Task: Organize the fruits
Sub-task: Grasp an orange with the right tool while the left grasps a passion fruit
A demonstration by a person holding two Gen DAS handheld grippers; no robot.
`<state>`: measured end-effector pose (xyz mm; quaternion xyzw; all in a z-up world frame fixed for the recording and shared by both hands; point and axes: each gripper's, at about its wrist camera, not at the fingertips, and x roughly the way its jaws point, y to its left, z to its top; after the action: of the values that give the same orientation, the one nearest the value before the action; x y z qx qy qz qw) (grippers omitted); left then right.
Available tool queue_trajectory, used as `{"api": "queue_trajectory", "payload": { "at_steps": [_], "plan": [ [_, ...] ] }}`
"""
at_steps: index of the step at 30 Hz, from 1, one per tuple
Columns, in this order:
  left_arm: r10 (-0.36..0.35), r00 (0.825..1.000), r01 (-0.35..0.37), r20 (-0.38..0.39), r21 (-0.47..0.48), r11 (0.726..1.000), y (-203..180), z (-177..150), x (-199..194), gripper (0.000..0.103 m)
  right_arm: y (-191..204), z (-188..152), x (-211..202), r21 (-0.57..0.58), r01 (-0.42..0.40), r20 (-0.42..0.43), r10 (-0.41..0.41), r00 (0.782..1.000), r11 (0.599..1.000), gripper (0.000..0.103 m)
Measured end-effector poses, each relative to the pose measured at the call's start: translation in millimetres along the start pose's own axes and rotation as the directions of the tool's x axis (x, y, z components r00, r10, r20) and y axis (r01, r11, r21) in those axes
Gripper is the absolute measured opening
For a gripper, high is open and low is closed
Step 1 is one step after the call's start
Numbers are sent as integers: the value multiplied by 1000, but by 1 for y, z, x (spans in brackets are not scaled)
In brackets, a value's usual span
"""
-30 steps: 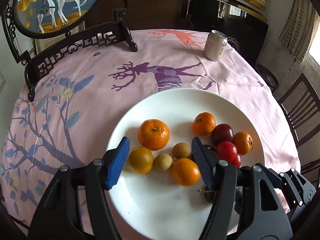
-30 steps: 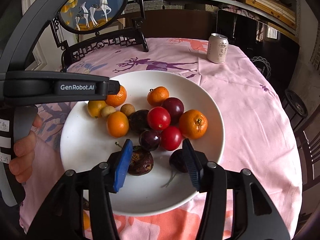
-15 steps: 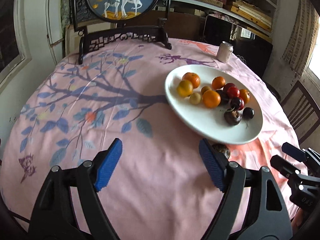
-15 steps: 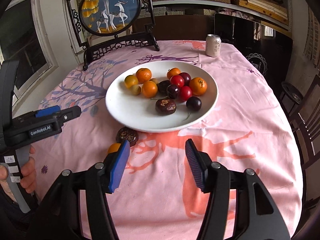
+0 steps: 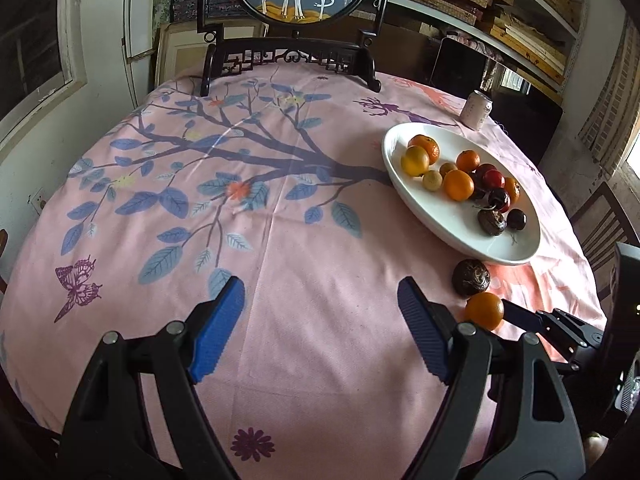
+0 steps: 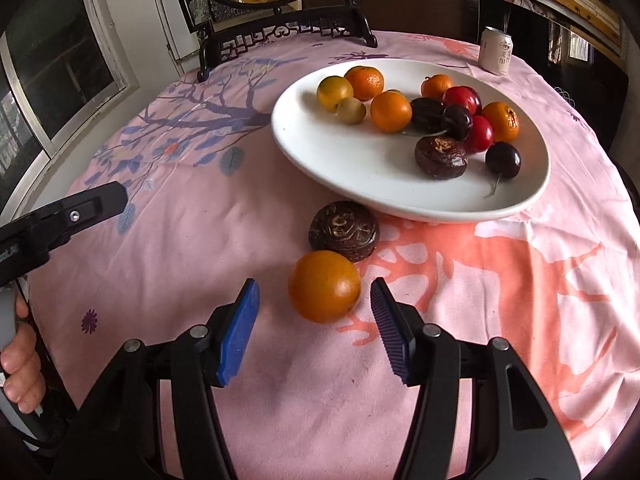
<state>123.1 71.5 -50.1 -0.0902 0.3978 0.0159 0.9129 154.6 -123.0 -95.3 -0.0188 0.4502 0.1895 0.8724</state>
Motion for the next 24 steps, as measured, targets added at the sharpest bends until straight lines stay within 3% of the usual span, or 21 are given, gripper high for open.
{"api": "queue_trajectory", "payload": {
  "at_steps": [2,7,14,24],
  "plan": [
    [-9,1000,9,-7,2,1000,-3,0,1,81,-2,0,6,-1,2,-14,-2,1000,1000,36],
    [-67,996,71,-57,75,995,-33,-3,11,81,-9,-7,-15,3,21,18,-21,1000,1000,36],
    [-105,983,133,-149,191,972,-101,-7,51,81,-51,-28,-63,81,79,102,-87,991,994,36],
    [-31,984,77,-175,261,962,-144,-6,92,78,-86,-43,-84,165,57,136,-80,987,985,36]
  ]
}}
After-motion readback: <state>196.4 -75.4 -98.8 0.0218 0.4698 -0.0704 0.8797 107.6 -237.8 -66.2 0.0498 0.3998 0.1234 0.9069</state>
